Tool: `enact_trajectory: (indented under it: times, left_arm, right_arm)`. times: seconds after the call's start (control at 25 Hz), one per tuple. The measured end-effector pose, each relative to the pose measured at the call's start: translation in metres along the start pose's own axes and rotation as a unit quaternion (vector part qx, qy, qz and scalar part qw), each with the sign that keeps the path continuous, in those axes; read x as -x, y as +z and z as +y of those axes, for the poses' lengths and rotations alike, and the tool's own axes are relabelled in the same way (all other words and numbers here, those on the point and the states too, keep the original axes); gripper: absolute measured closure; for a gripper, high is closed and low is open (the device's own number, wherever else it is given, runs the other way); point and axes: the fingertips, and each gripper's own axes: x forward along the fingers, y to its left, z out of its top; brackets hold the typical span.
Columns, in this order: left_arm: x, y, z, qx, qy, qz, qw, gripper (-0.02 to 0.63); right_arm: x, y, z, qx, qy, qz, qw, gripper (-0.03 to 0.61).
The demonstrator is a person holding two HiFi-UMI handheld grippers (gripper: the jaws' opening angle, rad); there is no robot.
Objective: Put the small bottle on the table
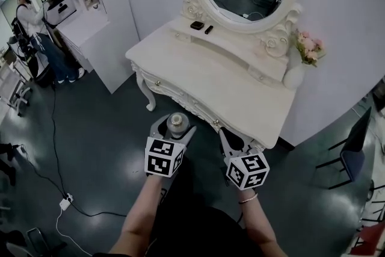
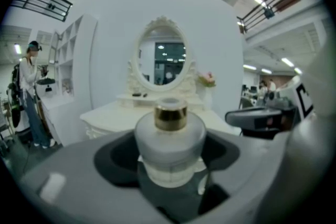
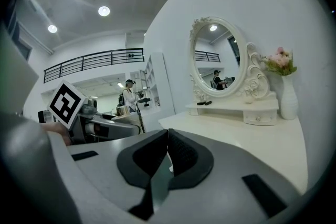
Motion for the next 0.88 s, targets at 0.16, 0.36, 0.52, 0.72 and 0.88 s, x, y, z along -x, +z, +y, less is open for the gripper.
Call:
enact_trajectory:
  times: [0.16, 0.36, 0.52, 0.72, 0.88]
  left_arm:
    - [-0.026, 0.006, 0.017, 0.003, -0.006, 0.003, 1.0, 0.278]
    - [-0.065, 0.018, 0.047, 0.006, -0.012, 0.003, 0.9999, 0.279]
    - [-0.098, 0.032, 0.074, 0.007, -0.019, 0.004, 0.9998, 0.278]
    - [-0.141, 0.051, 0.11, 0.005, -0.029, 0.008, 0.9995, 0.278]
    - [-0.172, 0.061, 0.134, 0.004, -0.037, 0.015, 0.9992, 0.278]
  right_arm:
    - [-0.025, 0.006, -0.014, -0.001, -0.005, 0.003, 1.0, 0.574]
    - [-0.067, 0.02, -0.032, 0.001, -0.011, -0.002, 1.0, 0.574]
    - [-0.108, 0.029, -0.05, 0.0, -0.017, 0.003, 1.0, 0.574]
    - [-0.157, 0.047, -0.069, 0.002, -0.028, 0.004, 1.0, 0.574]
    - [-0.19, 0.057, -0.081, -0.002, -0.036, 0.005, 0.999, 0.574]
